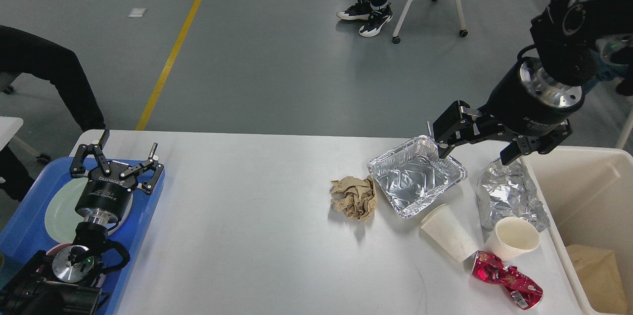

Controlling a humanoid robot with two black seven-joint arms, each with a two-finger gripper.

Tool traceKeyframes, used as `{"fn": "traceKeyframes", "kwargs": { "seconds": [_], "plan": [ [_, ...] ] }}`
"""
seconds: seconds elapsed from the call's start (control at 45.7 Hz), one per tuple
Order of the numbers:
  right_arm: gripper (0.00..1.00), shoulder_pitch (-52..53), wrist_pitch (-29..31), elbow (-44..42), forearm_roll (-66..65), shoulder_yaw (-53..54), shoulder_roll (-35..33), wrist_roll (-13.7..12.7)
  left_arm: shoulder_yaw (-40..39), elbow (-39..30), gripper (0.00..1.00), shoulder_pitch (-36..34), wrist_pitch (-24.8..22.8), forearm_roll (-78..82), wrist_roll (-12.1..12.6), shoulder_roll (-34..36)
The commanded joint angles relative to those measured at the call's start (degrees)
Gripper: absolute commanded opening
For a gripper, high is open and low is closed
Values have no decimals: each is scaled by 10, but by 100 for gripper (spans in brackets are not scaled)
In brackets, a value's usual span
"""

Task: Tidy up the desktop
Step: 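Move the right gripper to the foil tray rim and lower it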

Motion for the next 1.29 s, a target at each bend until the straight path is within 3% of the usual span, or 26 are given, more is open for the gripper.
{"fn": "traceKeyframes", "kwargs": {
  "seconds": [0.0, 0.241, 0.437, 0.612, 0.7, 0.853, 1.028, 1.268],
  "plan": [
    [100, -5, -5, -1, -4, -3, -7, -11, 0, 0, 96, 0, -1, 0, 1, 0],
    [100, -59, -23, -26, -5, -3, -17, -16, -1, 0, 96, 0, -1, 0, 1, 0],
    [99, -180, -129, -103, 2, 4, -16, -16, -1, 0, 96, 0, -1, 0, 1, 0],
    [78, -337, -149, -229, 77, 41, -17, -16, -1, 0, 96, 0, -1, 0, 1, 0],
    [79, -420, -150, -314, 128, 58, -17, -16, 0, -1, 96, 0, -1, 0, 1, 0],
    [90, -510, -180, -408, 140, 75, -1, -16, 0, 0, 96, 0, -1, 0, 1, 0],
    [91, -591, -255, -450, 140, 84, 17, -16, 0, 0, 96, 0, -1, 0, 1, 0],
    [91, -667, -260, -517, 140, 130, 19, -17, 0, 0, 96, 0, -1, 0, 1, 0]
  ]
}}
